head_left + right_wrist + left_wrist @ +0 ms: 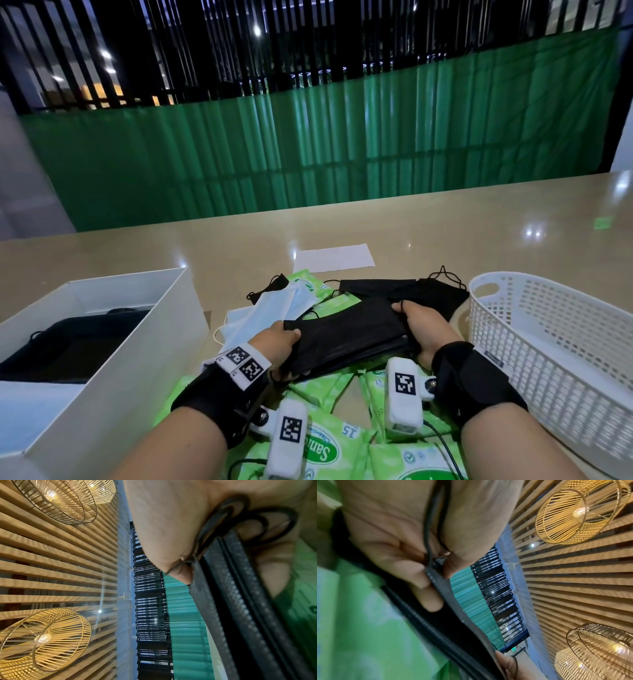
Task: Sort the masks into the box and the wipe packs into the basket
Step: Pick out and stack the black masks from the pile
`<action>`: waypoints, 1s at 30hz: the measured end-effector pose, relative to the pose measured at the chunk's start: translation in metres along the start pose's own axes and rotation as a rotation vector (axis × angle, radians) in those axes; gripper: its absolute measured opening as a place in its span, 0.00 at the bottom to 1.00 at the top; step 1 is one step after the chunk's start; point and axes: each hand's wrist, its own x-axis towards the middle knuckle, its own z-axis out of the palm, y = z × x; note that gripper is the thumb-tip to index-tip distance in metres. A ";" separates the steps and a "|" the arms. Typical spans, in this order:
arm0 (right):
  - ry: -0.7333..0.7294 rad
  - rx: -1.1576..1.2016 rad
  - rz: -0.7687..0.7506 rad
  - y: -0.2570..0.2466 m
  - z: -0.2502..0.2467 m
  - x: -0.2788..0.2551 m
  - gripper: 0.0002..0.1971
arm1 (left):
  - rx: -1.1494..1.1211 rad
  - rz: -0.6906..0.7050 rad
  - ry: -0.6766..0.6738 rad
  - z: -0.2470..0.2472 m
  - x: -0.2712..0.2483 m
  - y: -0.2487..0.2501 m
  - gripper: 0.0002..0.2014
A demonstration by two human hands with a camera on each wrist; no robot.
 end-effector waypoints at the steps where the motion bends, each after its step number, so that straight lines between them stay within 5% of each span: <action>1: -0.006 -0.006 0.000 0.000 0.000 0.000 0.10 | -0.007 0.008 -0.007 0.001 0.001 0.000 0.20; 9: -0.109 -0.045 -0.023 -0.001 0.002 -0.004 0.11 | 0.053 0.067 0.017 0.001 -0.007 0.009 0.08; 14: -0.274 -0.150 -0.065 -0.002 0.005 -0.016 0.08 | 0.051 0.074 0.031 -0.001 -0.006 0.005 0.17; 20: -0.331 0.093 -0.182 -0.006 0.001 -0.019 0.08 | -0.555 0.066 0.089 -0.004 0.007 -0.009 0.30; 23: -0.375 0.226 -0.184 -0.006 -0.001 -0.018 0.25 | -0.739 0.088 0.013 -0.010 0.002 -0.007 0.31; 26: -0.403 0.337 -0.179 -0.007 -0.002 -0.019 0.18 | -0.892 0.115 -0.085 -0.011 0.001 -0.004 0.38; 28: -0.422 0.398 -0.158 -0.007 -0.002 -0.021 0.19 | -0.994 0.156 -0.178 -0.011 -0.007 -0.002 0.22; 30: -0.453 0.435 -0.150 -0.006 -0.004 -0.017 0.33 | -1.049 0.220 -0.303 -0.010 -0.014 0.001 0.08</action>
